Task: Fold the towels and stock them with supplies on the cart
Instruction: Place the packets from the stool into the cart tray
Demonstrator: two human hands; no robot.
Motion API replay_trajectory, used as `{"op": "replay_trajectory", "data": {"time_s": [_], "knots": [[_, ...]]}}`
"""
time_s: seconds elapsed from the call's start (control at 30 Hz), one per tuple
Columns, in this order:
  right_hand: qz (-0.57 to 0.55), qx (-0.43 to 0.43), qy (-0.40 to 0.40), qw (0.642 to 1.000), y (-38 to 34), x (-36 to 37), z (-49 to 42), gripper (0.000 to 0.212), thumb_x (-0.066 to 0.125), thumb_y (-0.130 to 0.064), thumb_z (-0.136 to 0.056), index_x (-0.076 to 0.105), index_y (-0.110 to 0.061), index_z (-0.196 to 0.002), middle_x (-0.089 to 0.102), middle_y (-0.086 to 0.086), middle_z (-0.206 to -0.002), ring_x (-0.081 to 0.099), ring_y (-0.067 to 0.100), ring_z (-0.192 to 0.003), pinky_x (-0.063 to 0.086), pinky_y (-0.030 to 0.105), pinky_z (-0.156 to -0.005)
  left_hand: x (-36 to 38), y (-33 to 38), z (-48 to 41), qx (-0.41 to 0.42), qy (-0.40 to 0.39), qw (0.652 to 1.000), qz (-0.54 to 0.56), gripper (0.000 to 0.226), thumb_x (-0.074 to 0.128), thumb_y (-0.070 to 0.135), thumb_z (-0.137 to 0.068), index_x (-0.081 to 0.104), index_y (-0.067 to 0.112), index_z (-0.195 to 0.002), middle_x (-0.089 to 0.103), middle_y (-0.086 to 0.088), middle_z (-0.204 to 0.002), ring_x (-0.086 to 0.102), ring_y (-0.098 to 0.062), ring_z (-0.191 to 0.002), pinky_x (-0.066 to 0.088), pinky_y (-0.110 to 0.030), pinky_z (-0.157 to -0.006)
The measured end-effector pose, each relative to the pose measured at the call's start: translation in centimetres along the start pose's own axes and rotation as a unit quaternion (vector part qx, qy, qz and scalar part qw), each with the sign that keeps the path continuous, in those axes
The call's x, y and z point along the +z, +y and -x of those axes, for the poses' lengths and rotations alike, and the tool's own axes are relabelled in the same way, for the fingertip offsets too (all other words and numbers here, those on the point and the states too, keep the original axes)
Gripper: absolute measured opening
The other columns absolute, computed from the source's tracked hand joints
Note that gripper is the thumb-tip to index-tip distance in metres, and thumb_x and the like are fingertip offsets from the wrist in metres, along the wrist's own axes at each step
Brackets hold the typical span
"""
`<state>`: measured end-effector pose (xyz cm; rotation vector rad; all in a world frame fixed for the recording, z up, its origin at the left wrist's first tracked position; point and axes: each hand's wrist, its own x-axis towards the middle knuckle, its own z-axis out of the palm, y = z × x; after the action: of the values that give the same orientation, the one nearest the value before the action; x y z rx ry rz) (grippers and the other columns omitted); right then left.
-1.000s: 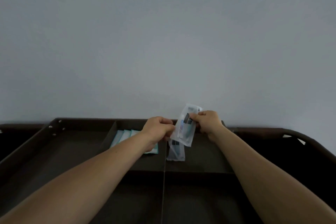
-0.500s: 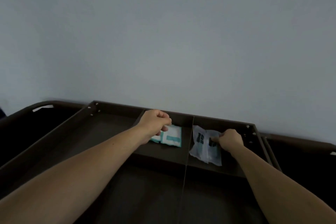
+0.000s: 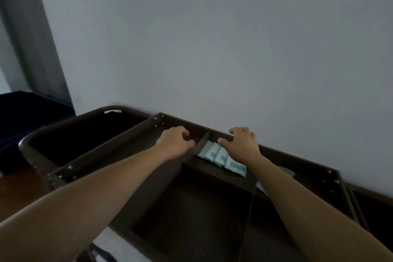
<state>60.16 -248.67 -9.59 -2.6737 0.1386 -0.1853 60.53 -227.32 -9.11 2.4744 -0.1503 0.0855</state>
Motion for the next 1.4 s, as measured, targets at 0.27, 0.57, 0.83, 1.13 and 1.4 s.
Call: {"op": "replay_trajectory", "data": {"time_s": [0.27,0.57,0.83,1.13,1.4], "knots": [[-0.013,-0.107,-0.047,0.993,-19.5,7.5,3.4,0.066,0.062,-0.056,-0.089,0.049,-0.02,-0.144,0.042,0.007,-0.149,0.033,0.03,-0.141,0.035,0.053,-0.112,-13.7,-16.6,6.6,-0.075,0.093,0.991,-0.058,0.059,0.061,0.046,-0.089,0.05,0.022,-0.142,0.048,-0.005,-0.146,0.041,-0.028,-0.135,0.04,-0.047,-0.109],[0.002,-0.205,-0.12,0.971,-39.7,17.9,9.2,0.058,0.059,-0.054,-0.095,0.052,-0.02,-0.141,0.04,0.009,-0.15,0.033,0.032,-0.141,0.035,0.054,-0.113,-26.1,-36.0,14.6,-0.194,0.133,0.971,-0.039,0.059,0.058,0.046,-0.089,0.049,0.022,-0.142,0.045,-0.005,-0.149,0.038,-0.027,-0.137,0.039,-0.049,-0.109],[0.029,-0.274,-0.137,0.951,-50.8,23.9,7.2,0.05,0.055,-0.053,-0.097,0.058,-0.021,-0.135,0.047,0.008,-0.145,0.039,0.031,-0.137,0.038,0.049,-0.111,-30.7,-46.7,14.0,-0.252,0.143,0.957,-0.018,0.07,0.055,0.051,-0.089,0.037,0.024,-0.151,0.033,-0.002,-0.157,0.025,-0.026,-0.146,0.032,-0.046,-0.115],[-0.011,-0.306,-0.164,0.938,-62.1,32.3,-5.2,0.055,0.053,-0.054,-0.097,0.054,-0.019,-0.138,0.048,0.009,-0.145,0.042,0.032,-0.133,0.037,0.047,-0.111,-37.1,-56.4,4.9,-0.288,0.151,0.944,-0.057,0.064,0.057,0.051,-0.086,0.048,0.023,-0.143,0.046,-0.004,-0.146,0.041,-0.026,-0.133,0.041,-0.037,-0.101],[0.02,-0.281,-0.227,0.932,-68.4,39.7,-14.3,0.048,0.059,-0.055,-0.094,0.062,-0.02,-0.126,0.06,0.006,-0.127,0.054,0.031,-0.121,0.044,0.043,-0.103,-38.6,-63.7,-4.2,-0.291,0.1,0.951,-0.015,0.067,0.057,0.052,-0.087,0.043,0.025,-0.146,0.039,-0.005,-0.149,0.04,-0.029,-0.135,0.042,-0.044,-0.108]]}}
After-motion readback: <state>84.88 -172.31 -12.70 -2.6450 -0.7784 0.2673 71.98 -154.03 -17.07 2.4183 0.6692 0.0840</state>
